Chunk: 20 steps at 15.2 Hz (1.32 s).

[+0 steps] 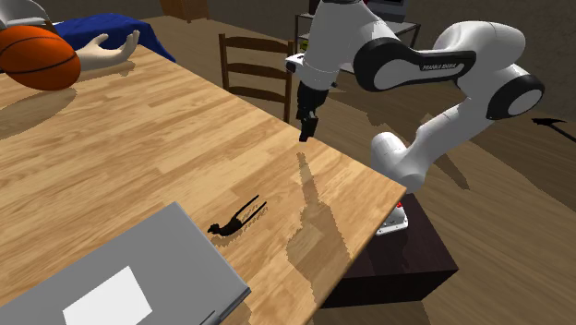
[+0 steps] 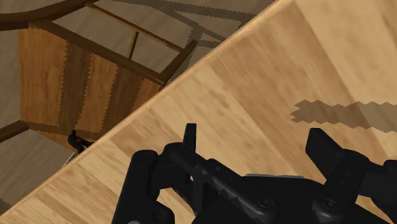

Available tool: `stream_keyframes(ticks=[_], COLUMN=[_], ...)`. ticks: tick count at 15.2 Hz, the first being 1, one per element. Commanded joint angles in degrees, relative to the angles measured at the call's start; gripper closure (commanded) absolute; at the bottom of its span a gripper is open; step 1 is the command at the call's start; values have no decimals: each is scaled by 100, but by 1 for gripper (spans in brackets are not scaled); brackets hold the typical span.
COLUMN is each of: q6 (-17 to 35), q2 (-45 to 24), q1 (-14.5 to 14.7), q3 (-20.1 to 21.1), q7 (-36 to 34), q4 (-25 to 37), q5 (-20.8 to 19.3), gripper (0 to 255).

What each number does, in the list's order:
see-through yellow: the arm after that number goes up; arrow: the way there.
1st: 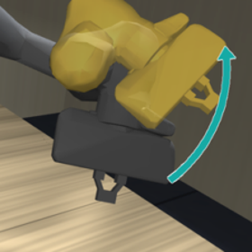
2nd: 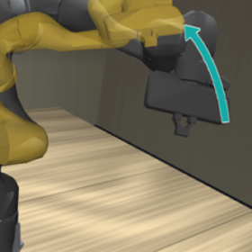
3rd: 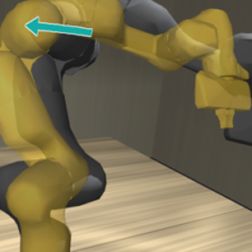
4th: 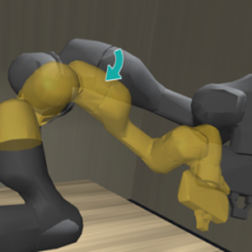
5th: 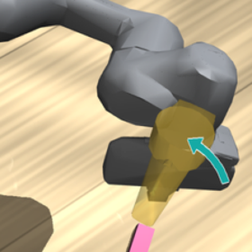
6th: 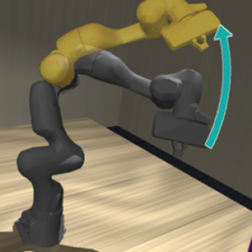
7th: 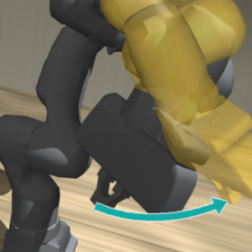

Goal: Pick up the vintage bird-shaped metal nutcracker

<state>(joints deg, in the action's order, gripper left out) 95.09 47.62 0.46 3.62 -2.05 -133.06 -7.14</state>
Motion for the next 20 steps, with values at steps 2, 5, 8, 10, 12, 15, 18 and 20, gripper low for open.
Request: stream_keyframes(ticks=[2,5,8,10,12,15,18,20], q6=[46,143,184,181,156,76,-51,-161], q2=[-218,-856,-1474,-1874,-2268,-2845,-3412,-3786], q1=[73,288,490,621,746,921,1085,1192], q3=[8,40,89,129,178,270,383,469], q7=[93,377,669,864,1058,1343,1616,1788], q4=[138,575,1046,1378,1724,2270,2851,3259], q5=[47,191,339,437,532,670,794,866], gripper=[0,0,0,0,0,0,0,0])
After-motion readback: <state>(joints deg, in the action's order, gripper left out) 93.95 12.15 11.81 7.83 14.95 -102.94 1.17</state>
